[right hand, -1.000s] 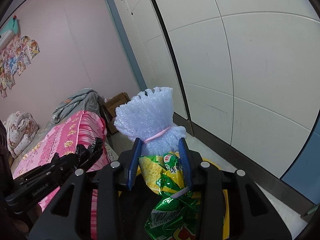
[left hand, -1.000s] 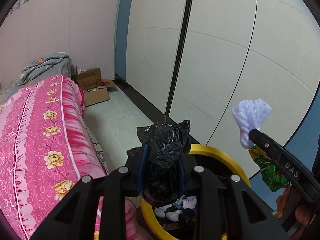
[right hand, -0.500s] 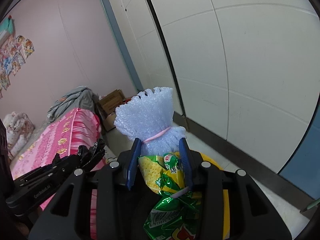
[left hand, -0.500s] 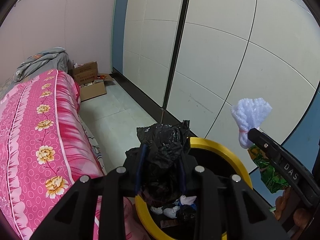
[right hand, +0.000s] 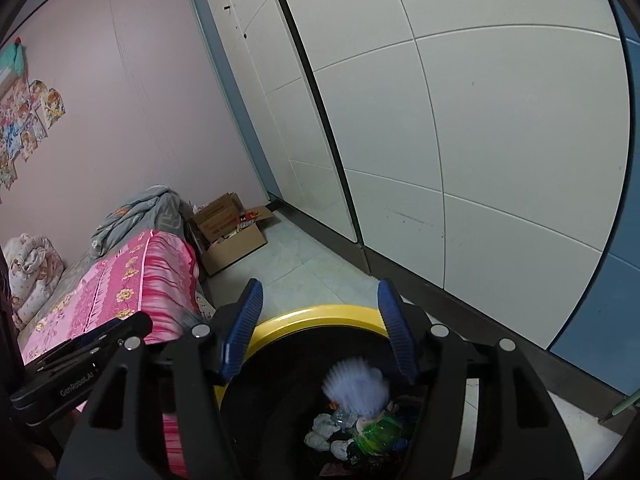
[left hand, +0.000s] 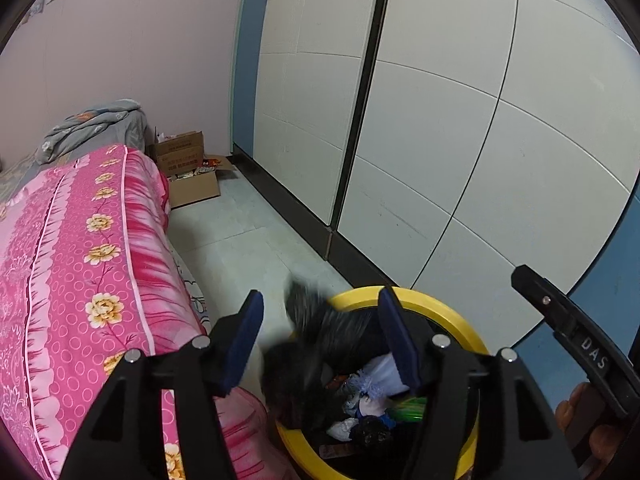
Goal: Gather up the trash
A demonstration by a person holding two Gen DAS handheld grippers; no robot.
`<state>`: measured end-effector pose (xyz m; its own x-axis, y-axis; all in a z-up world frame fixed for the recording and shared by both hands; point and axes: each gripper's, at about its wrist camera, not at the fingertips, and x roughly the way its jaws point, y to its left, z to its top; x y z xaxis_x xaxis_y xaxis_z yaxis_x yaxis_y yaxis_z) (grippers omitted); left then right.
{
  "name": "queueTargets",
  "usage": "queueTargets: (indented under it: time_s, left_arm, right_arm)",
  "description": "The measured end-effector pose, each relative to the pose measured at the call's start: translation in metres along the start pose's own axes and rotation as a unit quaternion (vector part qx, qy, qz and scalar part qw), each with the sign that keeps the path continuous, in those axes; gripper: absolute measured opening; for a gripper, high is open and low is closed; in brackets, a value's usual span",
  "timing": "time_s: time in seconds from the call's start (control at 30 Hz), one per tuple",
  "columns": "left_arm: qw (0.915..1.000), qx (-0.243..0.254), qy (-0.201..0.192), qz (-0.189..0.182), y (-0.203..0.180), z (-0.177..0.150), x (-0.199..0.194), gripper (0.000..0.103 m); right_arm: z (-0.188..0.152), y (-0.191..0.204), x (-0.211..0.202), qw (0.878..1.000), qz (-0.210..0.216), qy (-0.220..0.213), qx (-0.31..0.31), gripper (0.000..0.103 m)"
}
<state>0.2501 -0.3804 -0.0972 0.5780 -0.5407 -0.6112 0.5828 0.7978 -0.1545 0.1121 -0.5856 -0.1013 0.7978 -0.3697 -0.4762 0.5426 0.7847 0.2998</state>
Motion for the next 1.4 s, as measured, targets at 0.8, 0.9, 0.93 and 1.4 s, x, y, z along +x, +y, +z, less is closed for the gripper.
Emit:
queueTargets:
  time_s: [0.8,0.9,0.93,1.4]
  left_arm:
    - [0.9981,-0.035,-0.044,0.024,0.031,0.001,-0.072,0.057]
    - [0.9972,-0.043,-0.052,0.031,0.038,-0.001,-0.086,0.057]
    - [0.9969,-0.045,-0.054,0.034,0.041,-0.002,-0.091,0.057]
    - [0.9907,-0.093,-0.07,0.07,0.095,-0.019,-0.142,0.057]
  right_arm:
    - [0.014,0.032,-0.045,0.998,0.049,-0.011,-0.024,0.057]
    - [0.013,0.045,-0.052,0.997,0.061,-0.011,-0.035,0.057]
    - [0.013,0.05,-0.054,0.997,0.066,-0.01,-0.039,0.057]
    - [-0.004,0.111,-0.084,0.989,0.119,0.0,-0.088,0.057]
